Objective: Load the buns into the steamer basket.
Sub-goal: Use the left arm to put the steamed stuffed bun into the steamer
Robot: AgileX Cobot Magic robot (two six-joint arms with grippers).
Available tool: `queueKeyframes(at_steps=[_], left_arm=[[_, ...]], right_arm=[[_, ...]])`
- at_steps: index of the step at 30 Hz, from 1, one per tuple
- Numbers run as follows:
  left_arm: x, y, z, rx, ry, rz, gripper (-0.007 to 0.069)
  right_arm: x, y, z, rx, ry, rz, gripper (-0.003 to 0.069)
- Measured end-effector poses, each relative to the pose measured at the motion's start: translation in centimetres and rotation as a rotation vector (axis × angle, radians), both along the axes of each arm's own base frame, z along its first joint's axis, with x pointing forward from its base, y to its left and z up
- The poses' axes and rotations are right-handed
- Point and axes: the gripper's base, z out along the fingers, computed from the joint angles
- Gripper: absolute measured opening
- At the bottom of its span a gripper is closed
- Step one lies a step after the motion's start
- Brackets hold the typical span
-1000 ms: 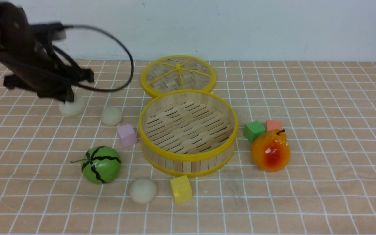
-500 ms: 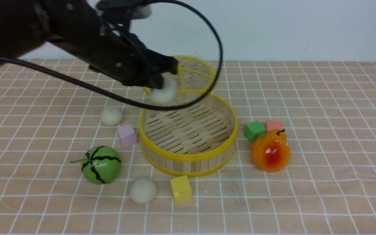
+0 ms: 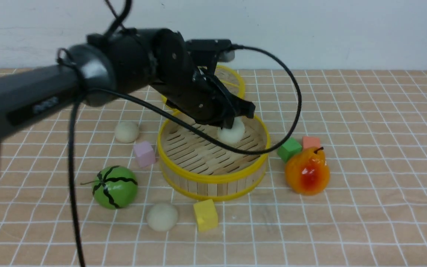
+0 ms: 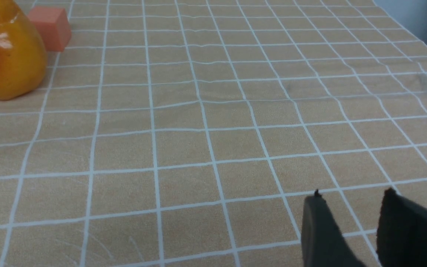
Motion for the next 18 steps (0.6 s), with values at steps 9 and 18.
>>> queueKeyframes(at_steps=[9, 18], left_arm=[[1.3, -0.6, -5.3, 0.03, 0.1, 0.048, 0.008], [0.4, -0.1, -2.8, 0.03, 0.119, 0.067, 0.042]], right_arm=[[0.0, 0.0, 0.0, 0.0, 0.0, 0.0, 0.0241], [0.0, 0.0, 0.0, 0.0, 0.0, 0.0, 0.0241]])
